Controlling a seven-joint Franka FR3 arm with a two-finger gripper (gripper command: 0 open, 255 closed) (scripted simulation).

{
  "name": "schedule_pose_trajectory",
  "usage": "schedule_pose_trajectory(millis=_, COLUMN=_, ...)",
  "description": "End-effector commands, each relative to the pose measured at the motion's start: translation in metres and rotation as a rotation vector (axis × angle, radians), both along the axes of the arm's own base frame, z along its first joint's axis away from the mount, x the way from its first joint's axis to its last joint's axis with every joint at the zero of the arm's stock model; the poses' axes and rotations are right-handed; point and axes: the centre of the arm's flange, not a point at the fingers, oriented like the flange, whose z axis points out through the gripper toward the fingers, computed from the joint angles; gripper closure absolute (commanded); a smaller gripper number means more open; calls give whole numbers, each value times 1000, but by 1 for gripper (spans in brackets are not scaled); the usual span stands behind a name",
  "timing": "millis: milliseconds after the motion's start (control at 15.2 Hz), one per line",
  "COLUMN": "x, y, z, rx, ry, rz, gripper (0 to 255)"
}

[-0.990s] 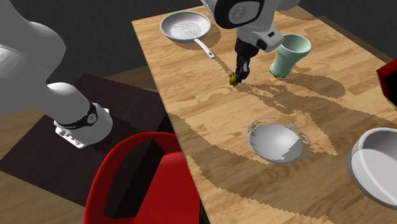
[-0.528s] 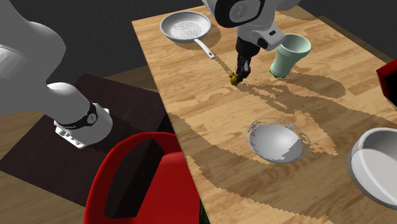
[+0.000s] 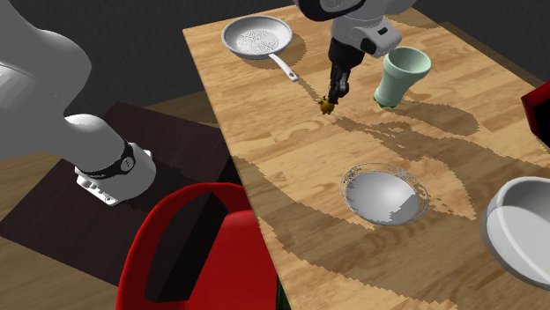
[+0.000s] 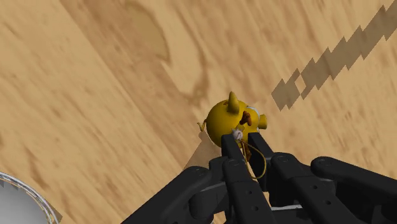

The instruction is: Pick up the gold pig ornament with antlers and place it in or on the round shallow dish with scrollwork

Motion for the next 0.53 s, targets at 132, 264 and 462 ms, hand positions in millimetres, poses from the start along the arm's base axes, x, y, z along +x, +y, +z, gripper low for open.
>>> schedule_pose_trajectory(millis=132, x=-1, y=0, z=21, rx=0, ry=1, rz=0, gripper=255)
schedule_pose_trajectory(millis=264, x=-1, y=0, z=32, rx=0, ry=1, rz=0, gripper=255)
schedule_pose_trajectory(millis=462, x=-1, y=0, z=48, rx=0, ry=1, rz=0, gripper=255)
